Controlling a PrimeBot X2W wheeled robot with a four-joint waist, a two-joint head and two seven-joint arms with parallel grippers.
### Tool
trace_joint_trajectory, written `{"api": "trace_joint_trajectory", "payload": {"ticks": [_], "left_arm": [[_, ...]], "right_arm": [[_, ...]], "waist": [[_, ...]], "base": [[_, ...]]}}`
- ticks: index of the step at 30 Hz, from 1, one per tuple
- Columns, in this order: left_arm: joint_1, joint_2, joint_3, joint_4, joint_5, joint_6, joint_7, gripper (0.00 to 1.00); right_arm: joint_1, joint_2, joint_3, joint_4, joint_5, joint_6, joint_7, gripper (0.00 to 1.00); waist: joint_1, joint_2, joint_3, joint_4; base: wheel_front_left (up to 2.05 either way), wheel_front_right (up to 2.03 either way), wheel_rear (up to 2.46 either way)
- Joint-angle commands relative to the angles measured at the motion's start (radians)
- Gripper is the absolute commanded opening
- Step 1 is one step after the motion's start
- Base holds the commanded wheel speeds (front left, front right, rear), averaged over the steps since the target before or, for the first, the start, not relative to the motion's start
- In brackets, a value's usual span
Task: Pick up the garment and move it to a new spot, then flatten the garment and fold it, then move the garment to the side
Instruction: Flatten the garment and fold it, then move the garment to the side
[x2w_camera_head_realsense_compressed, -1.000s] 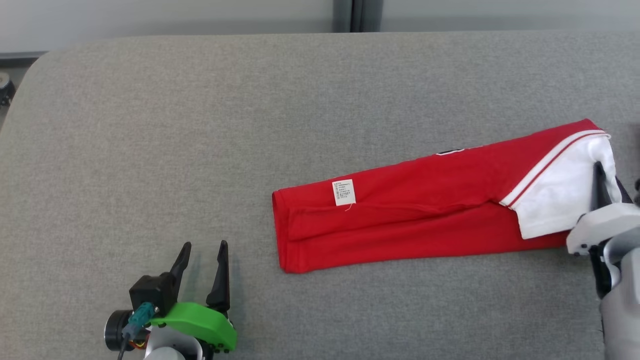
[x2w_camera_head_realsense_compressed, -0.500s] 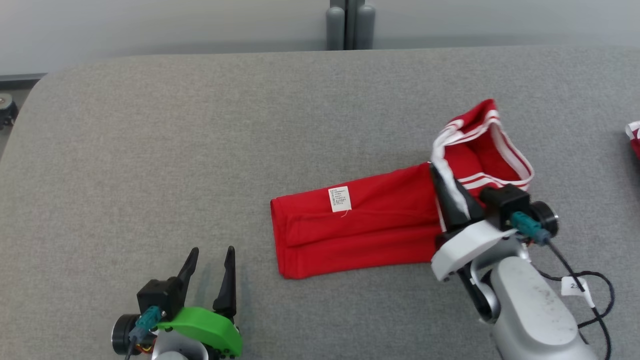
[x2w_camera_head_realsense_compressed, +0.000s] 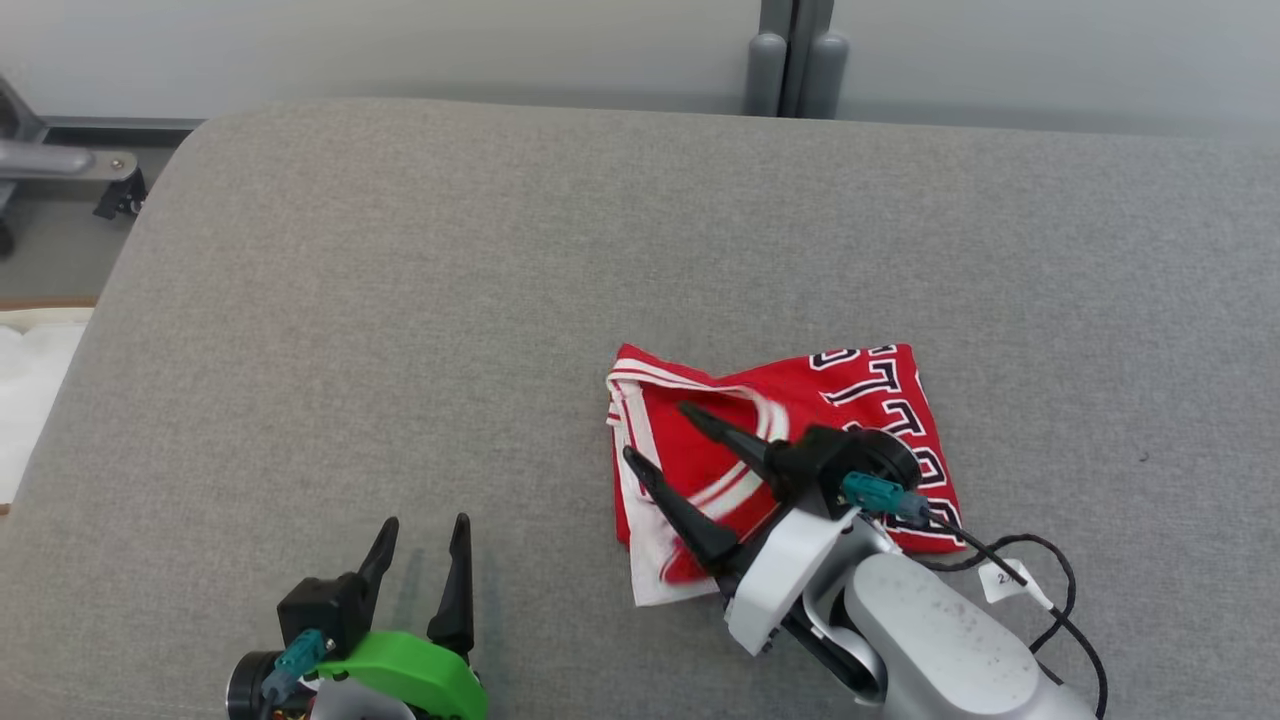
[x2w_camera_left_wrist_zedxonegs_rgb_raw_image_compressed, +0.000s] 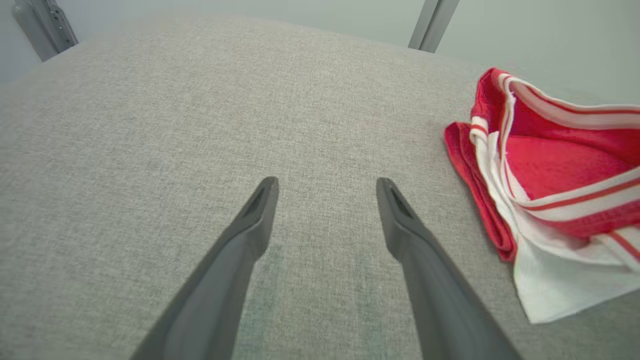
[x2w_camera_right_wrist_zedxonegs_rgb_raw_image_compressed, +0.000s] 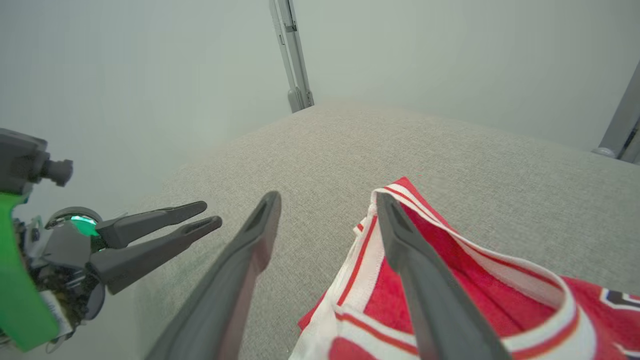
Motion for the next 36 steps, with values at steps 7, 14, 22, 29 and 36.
{"api": "trace_joint_trajectory", "payload": {"ticks": [7, 14, 22, 29, 36], "left_arm": [[0.018, 0.002, 0.03, -0.023, 0.019, 0.008, 0.0, 1.0], [0.003, 0.002, 0.056, -0.056, 0.055, 0.005, 0.0, 1.0], [0.039, 0.003, 0.089, -0.087, 0.089, 0.001, 0.0, 1.0], [0.096, 0.002, 0.091, -0.126, 0.106, 0.004, 0.0, 1.0], [0.118, 0.002, 0.078, -0.141, 0.098, 0.01, 0.0, 1.0]], "right_arm": [[0.01, -0.006, -0.191, 0.054, -0.102, -0.002, -0.032, 1.0], [0.1, -0.005, -0.474, -0.015, -0.232, -0.002, -0.033, 1.0], [0.22, -0.005, -0.626, -0.048, -0.275, -0.002, -0.034, 1.0], [0.322, -0.005, -0.662, -0.034, -0.255, -0.002, -0.034, 1.0], [0.344, -0.005, -0.656, -0.023, -0.266, -0.002, -0.034, 1.0]], "waist": [[0.0, -0.0001, -0.014, -0.038], [0.0, -0.0001, -0.016, -0.095], [0.0, -0.0001, -0.036, -0.152], [0.0, -0.0001, -0.054, -0.175], [0.0, -0.0001, -0.052, -0.171]], "base": [[0.0, 0.0, 0.0], [0.0, 0.0, 0.0], [0.0, 0.0, 0.0], [0.0, 0.0, 0.0], [0.0, 0.0, 0.0]]}}
